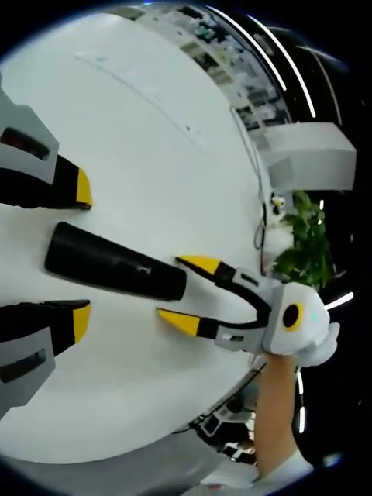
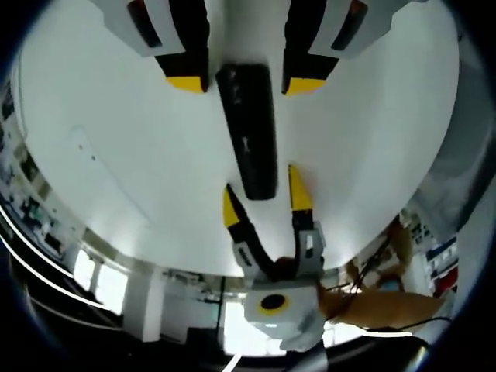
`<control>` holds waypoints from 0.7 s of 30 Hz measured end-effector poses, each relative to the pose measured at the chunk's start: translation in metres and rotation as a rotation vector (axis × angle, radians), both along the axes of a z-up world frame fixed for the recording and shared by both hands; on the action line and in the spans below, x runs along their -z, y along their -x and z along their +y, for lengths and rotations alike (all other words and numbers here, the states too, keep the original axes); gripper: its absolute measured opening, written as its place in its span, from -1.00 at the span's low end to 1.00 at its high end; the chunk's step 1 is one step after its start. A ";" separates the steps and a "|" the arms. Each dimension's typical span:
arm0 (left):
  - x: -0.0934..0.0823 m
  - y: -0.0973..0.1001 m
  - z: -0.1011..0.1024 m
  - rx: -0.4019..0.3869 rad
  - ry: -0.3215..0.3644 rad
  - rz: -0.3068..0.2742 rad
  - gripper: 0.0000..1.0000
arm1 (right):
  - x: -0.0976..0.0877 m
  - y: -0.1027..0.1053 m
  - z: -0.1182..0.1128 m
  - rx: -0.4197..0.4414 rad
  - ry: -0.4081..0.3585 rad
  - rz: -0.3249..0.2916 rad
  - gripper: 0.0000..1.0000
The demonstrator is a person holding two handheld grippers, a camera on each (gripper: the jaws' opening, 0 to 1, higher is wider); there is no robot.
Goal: Press the specified remote control buttons in sequence, fully releasing each button before pressing the next.
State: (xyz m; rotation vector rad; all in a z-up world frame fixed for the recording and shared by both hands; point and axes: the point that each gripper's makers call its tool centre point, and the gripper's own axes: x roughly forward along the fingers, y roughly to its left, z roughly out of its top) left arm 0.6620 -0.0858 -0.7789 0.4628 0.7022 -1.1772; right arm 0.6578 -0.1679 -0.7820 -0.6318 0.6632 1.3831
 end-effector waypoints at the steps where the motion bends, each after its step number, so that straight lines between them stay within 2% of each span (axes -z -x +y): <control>1: 0.000 0.000 0.000 0.003 0.002 0.002 -0.19 | 0.000 0.000 0.000 -0.001 0.000 0.001 -0.31; 8: 0.001 -0.002 -0.003 0.028 0.001 0.004 -0.37 | 0.000 0.001 0.000 -0.025 0.008 0.010 -0.43; 15: 0.000 0.000 -0.003 0.041 -0.001 0.009 -0.43 | 0.001 0.000 0.000 -0.034 0.026 0.007 -0.54; 21: 0.000 0.003 -0.002 0.059 -0.007 0.014 -0.45 | 0.001 0.000 0.000 -0.046 0.033 0.002 -0.56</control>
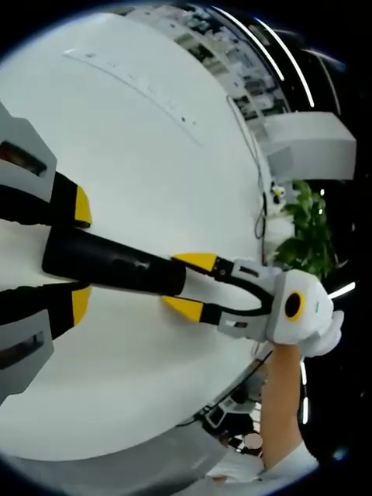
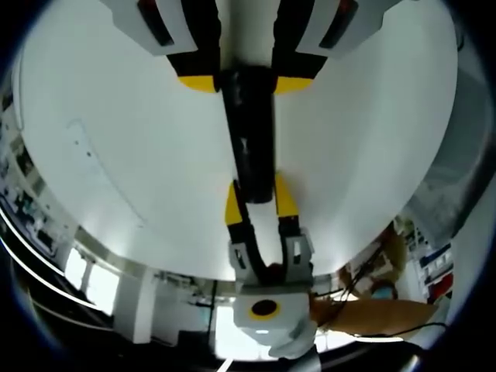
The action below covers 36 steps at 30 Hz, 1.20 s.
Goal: Press the specified remote control buttons in sequence, fully releasing each button before pressing the next.
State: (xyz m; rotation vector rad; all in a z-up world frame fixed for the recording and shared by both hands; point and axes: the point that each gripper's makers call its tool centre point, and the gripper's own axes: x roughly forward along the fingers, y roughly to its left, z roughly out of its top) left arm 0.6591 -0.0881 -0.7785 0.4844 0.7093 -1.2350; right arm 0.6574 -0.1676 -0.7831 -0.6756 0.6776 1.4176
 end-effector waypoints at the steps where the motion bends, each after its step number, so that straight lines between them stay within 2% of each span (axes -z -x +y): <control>1: 0.000 0.000 0.000 0.004 -0.003 0.000 -0.45 | 0.000 0.000 0.000 -0.002 0.000 -0.001 -0.57; 6: 0.000 0.002 0.001 0.046 -0.022 -0.024 -0.48 | 0.000 0.001 0.000 -0.008 0.009 -0.022 -0.58; 11: -0.001 0.006 0.001 0.055 -0.042 -0.029 -0.49 | -0.001 0.005 0.000 -0.018 0.017 -0.038 -0.60; 21: -0.003 0.028 -0.003 0.056 -0.051 0.003 -0.51 | -0.007 0.028 -0.005 -0.024 0.018 -0.022 -0.61; 31: -0.013 0.075 -0.011 0.069 -0.050 -0.008 -0.50 | -0.013 0.073 -0.013 -0.013 0.001 -0.022 -0.61; 36: -0.018 0.092 -0.012 0.060 -0.044 -0.019 -0.50 | -0.017 0.091 -0.014 -0.006 -0.011 -0.030 -0.61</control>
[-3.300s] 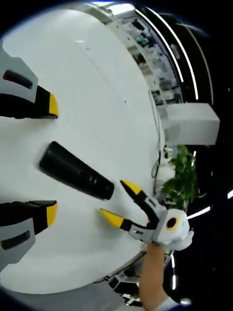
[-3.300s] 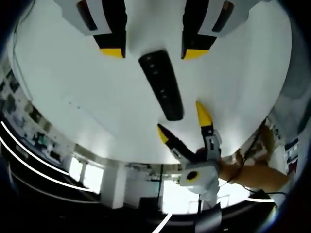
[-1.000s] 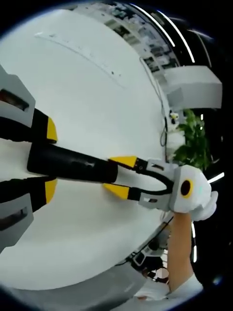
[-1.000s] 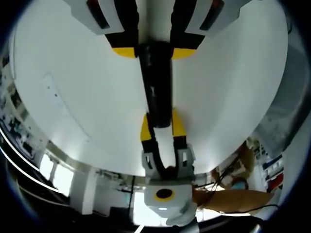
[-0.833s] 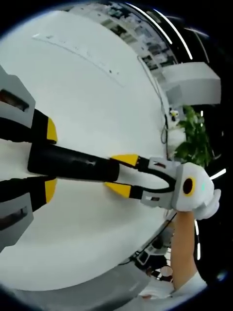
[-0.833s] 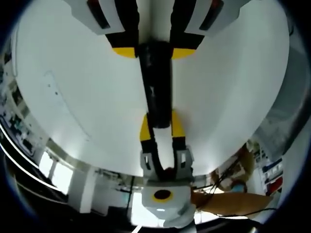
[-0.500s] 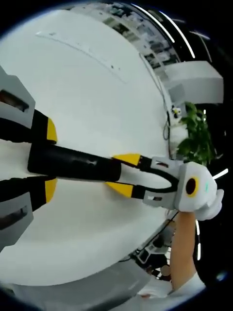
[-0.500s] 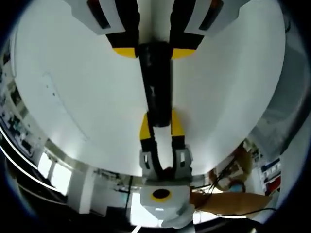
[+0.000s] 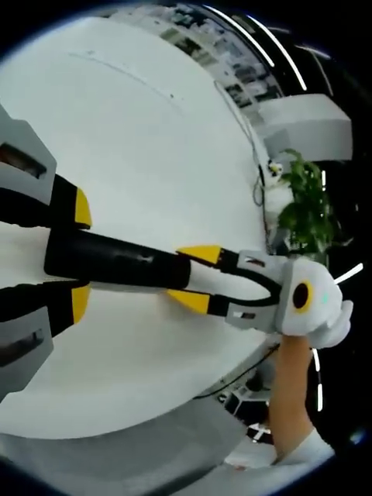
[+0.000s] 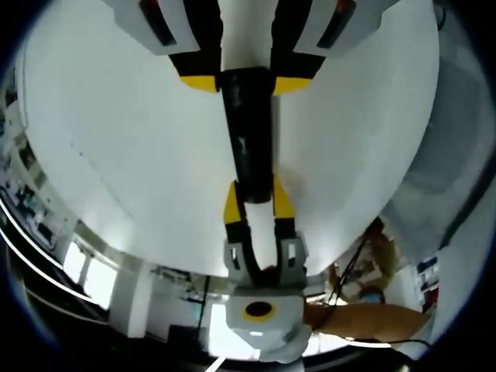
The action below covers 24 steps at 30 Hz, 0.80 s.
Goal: Press the specified remote control buttons in sequence, fully releasing each button before pressing the next.
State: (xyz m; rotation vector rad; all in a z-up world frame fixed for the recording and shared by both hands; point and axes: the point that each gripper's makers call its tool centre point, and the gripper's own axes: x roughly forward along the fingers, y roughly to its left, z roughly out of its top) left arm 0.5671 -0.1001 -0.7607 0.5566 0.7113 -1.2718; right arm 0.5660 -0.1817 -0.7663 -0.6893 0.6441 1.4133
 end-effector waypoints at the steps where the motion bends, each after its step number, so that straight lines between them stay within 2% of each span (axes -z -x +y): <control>1: -0.001 0.003 0.000 0.002 -0.002 -0.005 -0.50 | 0.000 0.003 0.000 0.001 -0.001 0.000 -0.61; 7: -0.004 0.024 -0.002 -0.003 -0.014 -0.018 -0.50 | -0.001 0.024 -0.002 0.011 -0.007 -0.001 -0.60; 15: -0.002 0.052 -0.005 -0.002 -0.015 -0.004 -0.50 | 0.000 0.053 -0.005 0.013 -0.013 0.007 -0.60; 24: -0.001 0.070 -0.008 -0.007 -0.012 0.006 -0.49 | -0.001 0.070 -0.008 0.009 -0.012 -0.002 -0.60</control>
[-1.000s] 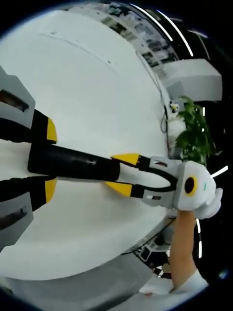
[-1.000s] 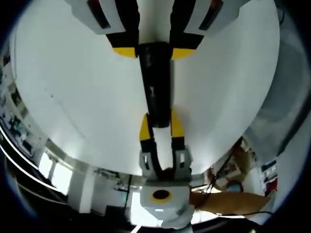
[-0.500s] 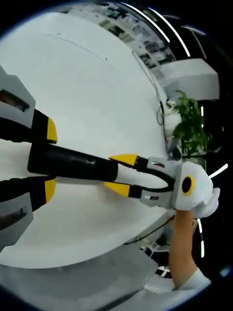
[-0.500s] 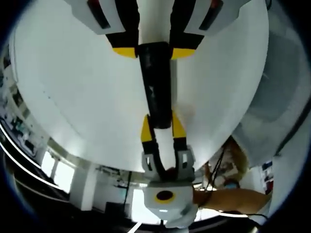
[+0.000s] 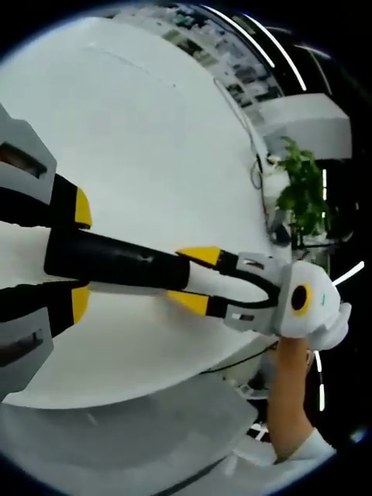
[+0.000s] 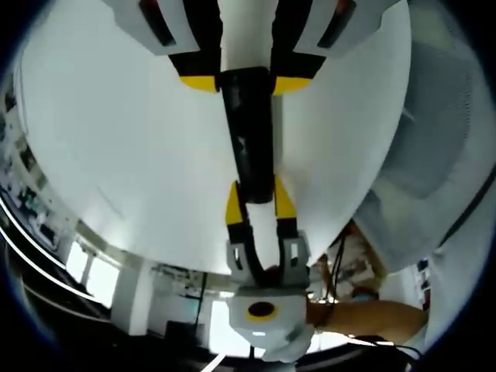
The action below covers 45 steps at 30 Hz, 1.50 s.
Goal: Press the specified remote control buttons in sequence, fully releasing each button before pressing the next.
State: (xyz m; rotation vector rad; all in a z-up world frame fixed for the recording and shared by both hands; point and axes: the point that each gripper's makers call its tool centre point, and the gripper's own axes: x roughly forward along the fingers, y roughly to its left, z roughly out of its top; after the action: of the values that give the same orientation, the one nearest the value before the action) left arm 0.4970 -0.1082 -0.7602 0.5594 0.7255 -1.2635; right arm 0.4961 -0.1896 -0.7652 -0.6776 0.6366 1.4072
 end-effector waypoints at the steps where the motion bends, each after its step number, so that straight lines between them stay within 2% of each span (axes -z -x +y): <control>1: 0.001 0.001 0.000 -0.001 -0.001 0.001 -0.49 | 0.000 0.001 0.000 -0.003 0.001 -0.002 -0.60; 12: 0.008 0.006 0.001 0.001 -0.017 0.009 -0.50 | 0.005 0.004 0.001 -0.012 0.019 -0.011 -0.60; 31: 0.018 0.004 0.002 0.020 -0.036 0.043 -0.50 | 0.014 0.003 0.001 -0.018 0.031 0.020 -0.59; 38: 0.017 0.005 0.001 0.029 -0.029 0.034 -0.50 | 0.016 0.003 0.000 -0.017 0.032 0.028 -0.59; 43: 0.018 0.007 0.002 0.073 -0.039 -0.011 -0.51 | 0.015 0.003 0.000 -0.022 0.035 0.031 -0.59; 45: 0.018 0.006 0.002 0.062 -0.037 -0.003 -0.51 | 0.015 0.003 0.000 -0.025 0.037 0.032 -0.59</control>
State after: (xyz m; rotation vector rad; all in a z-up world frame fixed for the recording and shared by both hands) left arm 0.4908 -0.1065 -0.7785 0.6179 0.7350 -1.3080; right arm 0.4926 -0.1892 -0.7806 -0.6960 0.6827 1.4350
